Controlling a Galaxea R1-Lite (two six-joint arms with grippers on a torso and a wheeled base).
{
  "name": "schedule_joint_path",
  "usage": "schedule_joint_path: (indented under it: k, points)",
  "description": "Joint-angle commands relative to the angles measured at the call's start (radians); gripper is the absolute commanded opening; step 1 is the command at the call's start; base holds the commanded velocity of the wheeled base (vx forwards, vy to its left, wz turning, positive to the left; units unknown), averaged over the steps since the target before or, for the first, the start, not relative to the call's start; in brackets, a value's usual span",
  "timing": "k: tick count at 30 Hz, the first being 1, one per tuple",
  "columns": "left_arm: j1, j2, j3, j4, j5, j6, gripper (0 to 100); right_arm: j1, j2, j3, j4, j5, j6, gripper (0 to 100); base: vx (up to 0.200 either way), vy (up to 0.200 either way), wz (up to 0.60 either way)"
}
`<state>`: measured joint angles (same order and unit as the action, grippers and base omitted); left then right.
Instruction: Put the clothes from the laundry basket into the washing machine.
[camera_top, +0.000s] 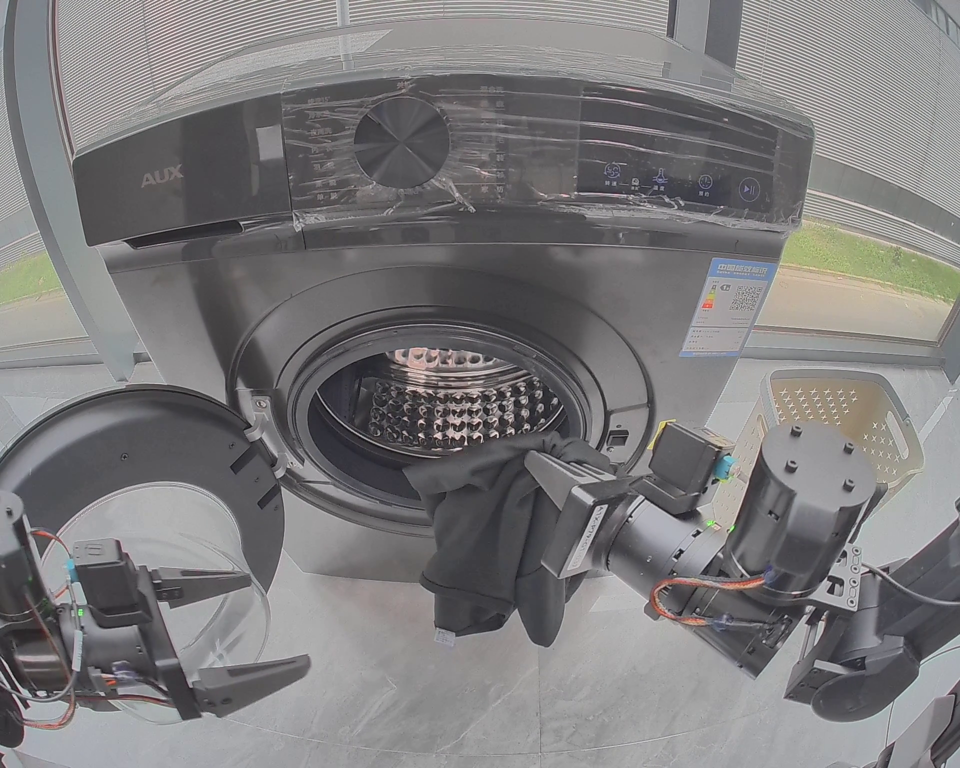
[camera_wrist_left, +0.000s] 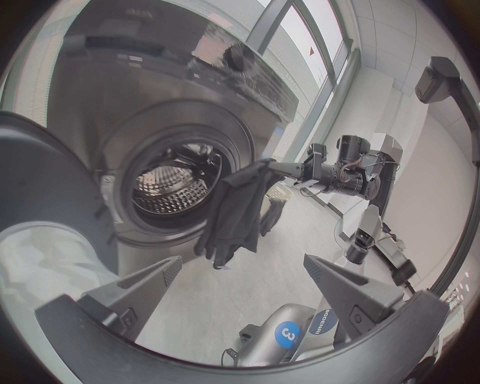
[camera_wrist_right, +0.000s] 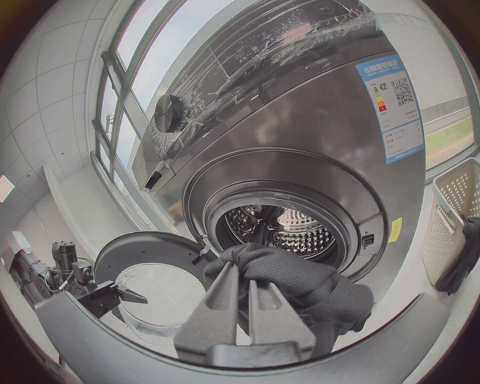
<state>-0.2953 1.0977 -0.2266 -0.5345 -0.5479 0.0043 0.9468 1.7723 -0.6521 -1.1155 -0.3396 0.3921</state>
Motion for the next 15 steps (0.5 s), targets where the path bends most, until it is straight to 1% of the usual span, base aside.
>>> schedule_joint_path:
  k: [1, 2, 4, 6, 10, 13, 14, 15]
  points:
    - [-0.134, 0.274, -0.004, -0.113, 0.002, -0.001, 100, -0.003, 0.013, 0.002, -0.006, 0.001, 0.002, 0, 0.000, 0.000, 0.00]
    - [-0.134, 0.274, -0.004, -0.113, 0.002, -0.001, 100, -0.003, 0.013, 0.002, -0.006, 0.001, 0.002, 0, 0.000, 0.000, 0.00]
    - [-0.176, 0.334, -0.023, -0.116, 0.022, -0.003, 100, -0.003, 0.013, 0.002, -0.006, 0.002, 0.002, 0, 0.000, 0.000, 0.00]
    - [-0.191, 0.364, -0.036, -0.117, 0.026, -0.004, 100, -0.003, 0.013, 0.002, -0.006, 0.004, 0.002, 0, 0.000, 0.000, 0.00]
    - [-0.206, 0.410, -0.056, -0.131, 0.028, -0.004, 100, -0.003, 0.013, 0.002, -0.007, 0.008, 0.002, 0, 0.000, 0.000, 0.00]
    - [-0.209, 0.472, -0.074, -0.180, 0.028, -0.009, 100, -0.003, 0.012, 0.005, -0.006, 0.010, 0.002, 0, 0.000, 0.000, 0.00]
    - [-0.209, 0.472, -0.074, -0.180, 0.028, -0.009, 100, -0.003, 0.012, 0.005, -0.006, 0.010, 0.002, 0, 0.000, 0.000, 0.00]
    - [-0.209, 0.508, -0.086, -0.219, 0.029, -0.024, 100, -0.003, 0.013, 0.005, -0.006, 0.011, 0.002, 0, 0.000, 0.000, 0.00]
